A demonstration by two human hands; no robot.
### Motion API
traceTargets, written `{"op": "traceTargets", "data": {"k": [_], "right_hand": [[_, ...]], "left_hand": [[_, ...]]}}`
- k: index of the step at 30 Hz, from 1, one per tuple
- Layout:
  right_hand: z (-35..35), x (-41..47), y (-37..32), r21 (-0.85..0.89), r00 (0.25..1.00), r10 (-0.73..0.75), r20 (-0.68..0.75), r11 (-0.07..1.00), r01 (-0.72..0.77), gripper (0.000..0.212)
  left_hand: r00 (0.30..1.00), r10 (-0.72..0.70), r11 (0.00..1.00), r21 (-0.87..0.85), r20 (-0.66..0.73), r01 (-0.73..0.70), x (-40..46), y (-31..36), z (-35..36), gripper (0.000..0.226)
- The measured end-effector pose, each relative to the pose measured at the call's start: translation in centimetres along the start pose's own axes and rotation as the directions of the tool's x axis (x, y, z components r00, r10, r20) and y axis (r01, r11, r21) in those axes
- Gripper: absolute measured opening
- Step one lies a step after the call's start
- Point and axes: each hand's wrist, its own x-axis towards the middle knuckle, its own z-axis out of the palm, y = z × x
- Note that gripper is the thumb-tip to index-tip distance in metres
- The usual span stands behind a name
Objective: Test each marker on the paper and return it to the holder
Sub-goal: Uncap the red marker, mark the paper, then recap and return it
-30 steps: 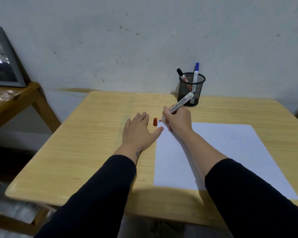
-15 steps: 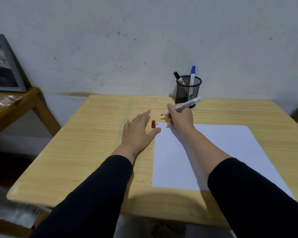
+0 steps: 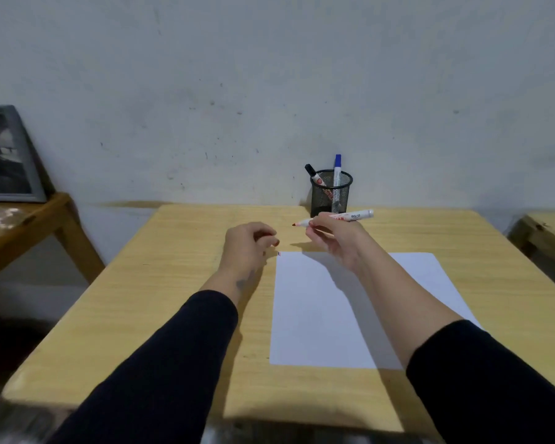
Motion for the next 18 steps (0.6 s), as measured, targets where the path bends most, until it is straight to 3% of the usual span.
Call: {"op": "traceTargets", "data": {"k": [2,5,13,18], "right_hand": [[0.3,-0.4,-1.2,0.032,0.999,-0.039,0.025,0.999,0.039,0.016],[0.9,-1.1,-2.8,0.021,0.989,-0.135,0.063,0.991,0.134,0.012],[1.4,-3.4,-4.2,0.022,0.969,-0.218,0.12,0.976,0.217,0.02],[1.1,-4.4,-4.1,0.043,0.966,-0.21,0.152,0.978,0.206,0.023]], "left_hand": [[0.996,-0.071,0.959,-0.277,-0.049,0.054,0.5,1.7,-0.3,0.012],[0.997,-0.071,0.889,-0.456,-0.039,0.046,0.8,3.9,-0.7,0.019],[0.999,0.016,0.855,-0.519,0.028,0.001,0.1,5.9,-0.7,0.018],[0.994,0.072,0.901,-0.434,0.08,-0.031,-0.9,6.9,-0.3,0.018]]}}
